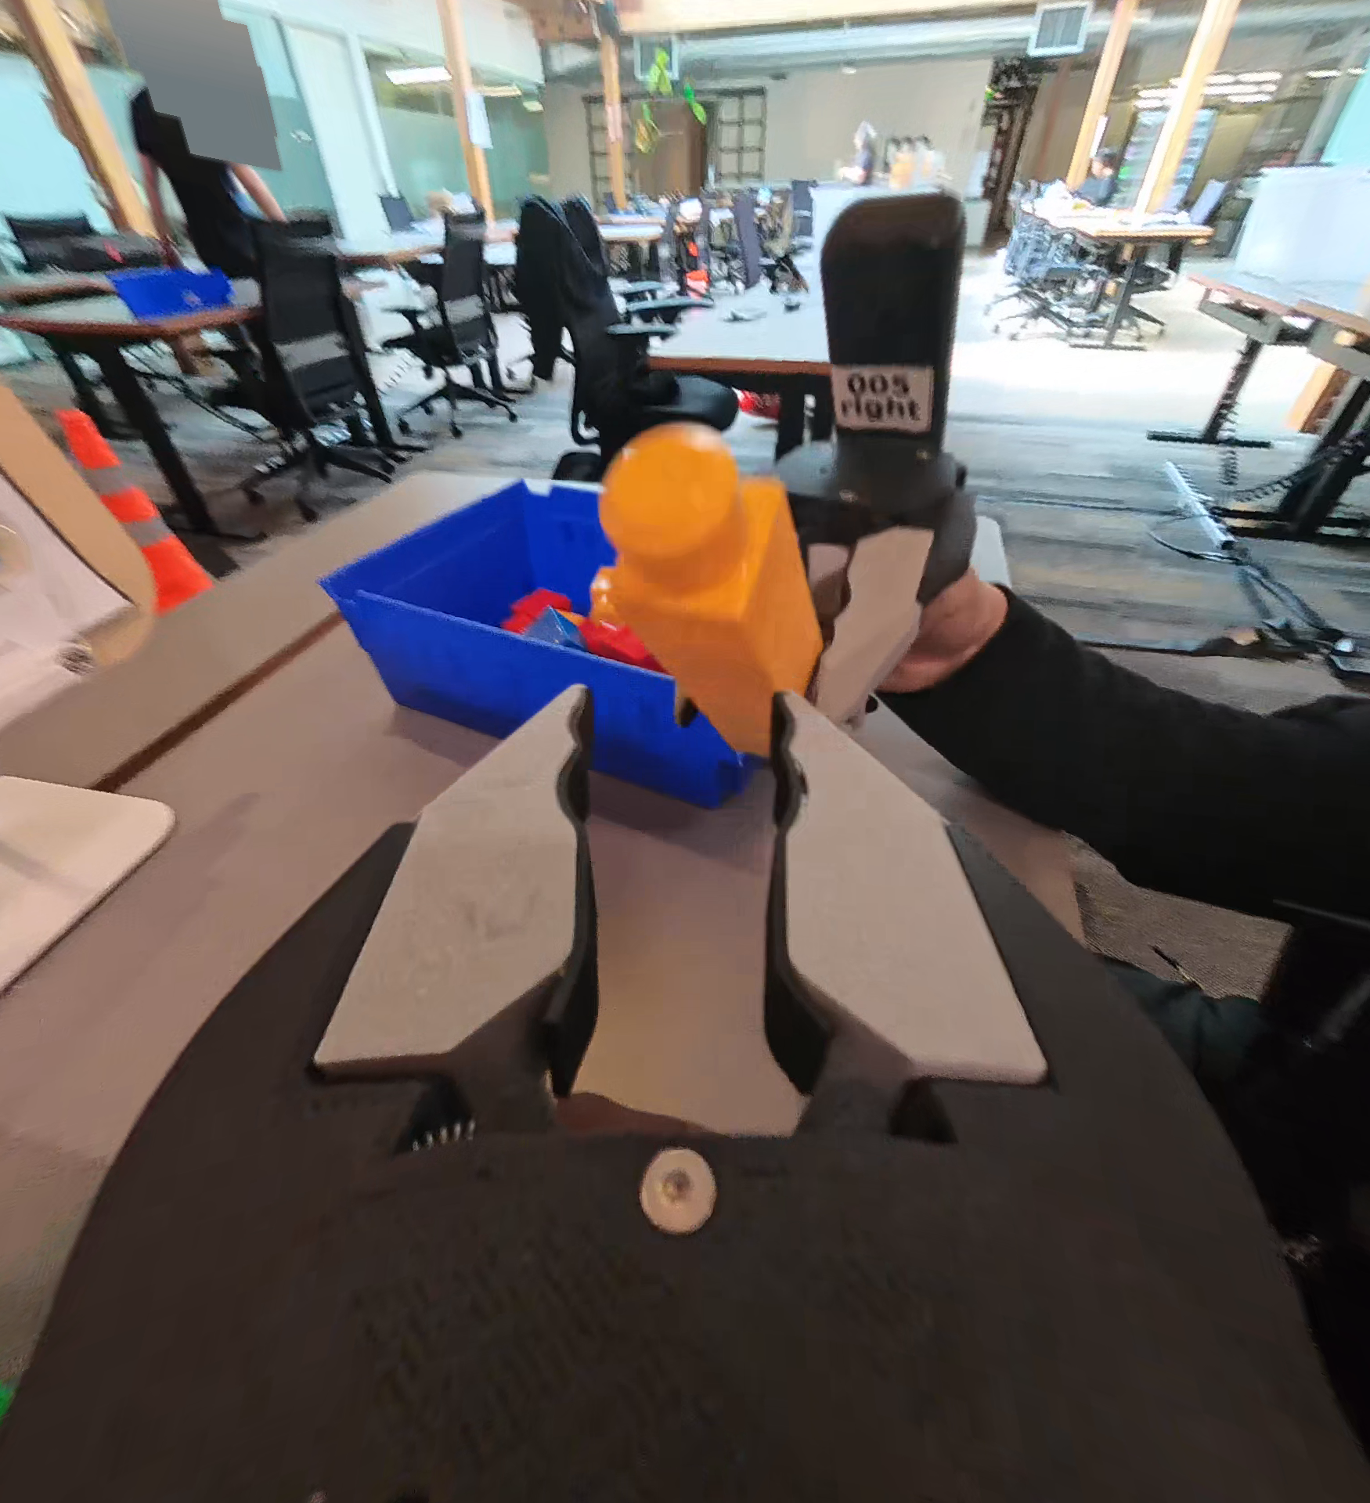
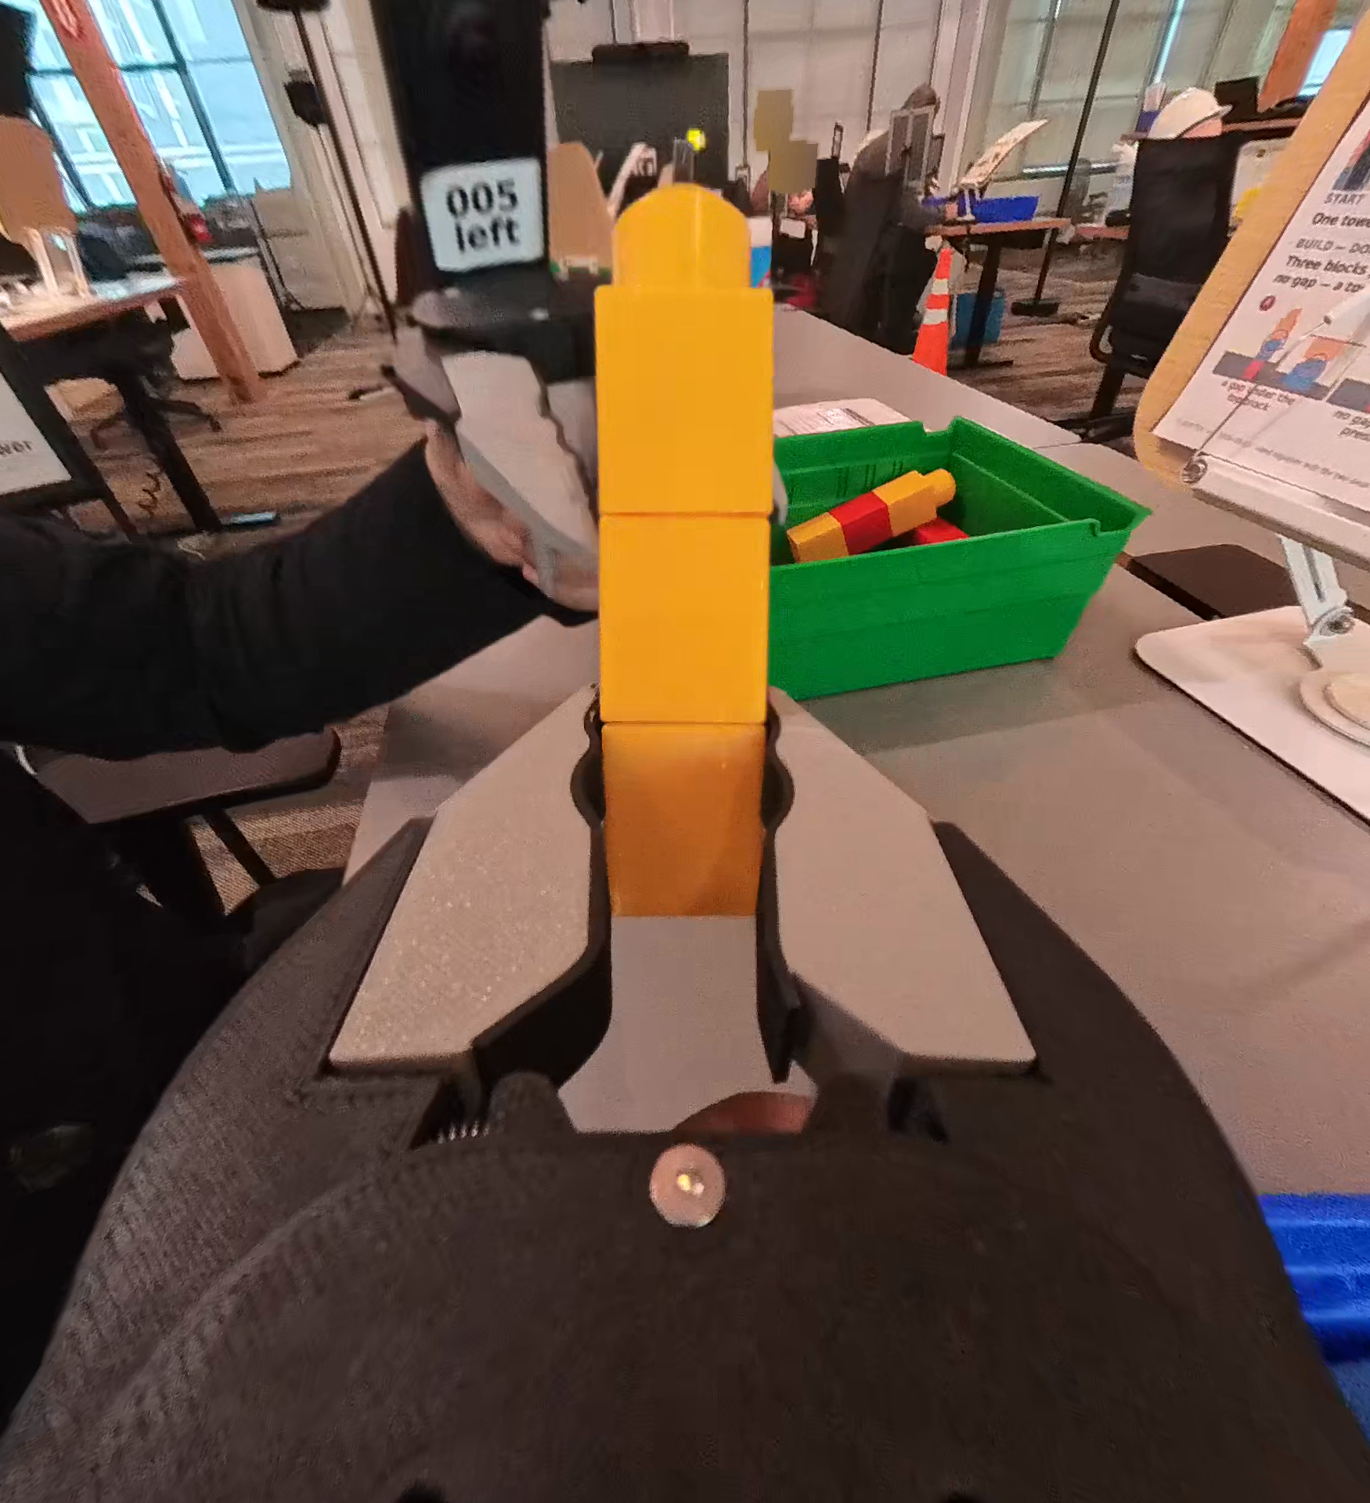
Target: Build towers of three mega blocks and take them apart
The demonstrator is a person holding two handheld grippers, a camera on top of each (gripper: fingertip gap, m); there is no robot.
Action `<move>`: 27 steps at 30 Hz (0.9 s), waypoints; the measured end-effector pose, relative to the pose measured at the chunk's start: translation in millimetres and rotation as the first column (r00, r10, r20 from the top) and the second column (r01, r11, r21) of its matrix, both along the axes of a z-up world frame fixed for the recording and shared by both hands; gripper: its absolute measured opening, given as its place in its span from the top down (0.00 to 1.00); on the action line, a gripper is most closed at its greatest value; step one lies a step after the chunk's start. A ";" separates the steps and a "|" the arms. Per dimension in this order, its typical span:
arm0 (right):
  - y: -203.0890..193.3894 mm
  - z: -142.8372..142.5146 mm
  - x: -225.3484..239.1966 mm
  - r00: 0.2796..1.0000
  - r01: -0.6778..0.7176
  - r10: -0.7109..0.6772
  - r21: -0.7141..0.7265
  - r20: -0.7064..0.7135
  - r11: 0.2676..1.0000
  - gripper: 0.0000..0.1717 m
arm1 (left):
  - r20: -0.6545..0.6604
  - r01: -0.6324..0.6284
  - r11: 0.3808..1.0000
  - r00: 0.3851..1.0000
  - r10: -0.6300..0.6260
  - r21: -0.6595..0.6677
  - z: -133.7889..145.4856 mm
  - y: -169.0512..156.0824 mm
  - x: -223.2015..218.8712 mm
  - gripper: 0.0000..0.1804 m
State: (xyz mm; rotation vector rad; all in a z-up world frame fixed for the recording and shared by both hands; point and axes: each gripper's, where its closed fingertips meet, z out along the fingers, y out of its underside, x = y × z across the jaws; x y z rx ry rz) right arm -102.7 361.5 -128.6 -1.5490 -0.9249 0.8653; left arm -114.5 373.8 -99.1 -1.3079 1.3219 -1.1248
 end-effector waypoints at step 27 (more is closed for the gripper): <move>-15.8 -39.4 -14.1 0.979 -0.113 0.134 -0.140 0.151 0.984 0.80 | 0.032 0.209 0.973 0.978 -0.207 -0.101 -34.5 -36.7 32.8 0.81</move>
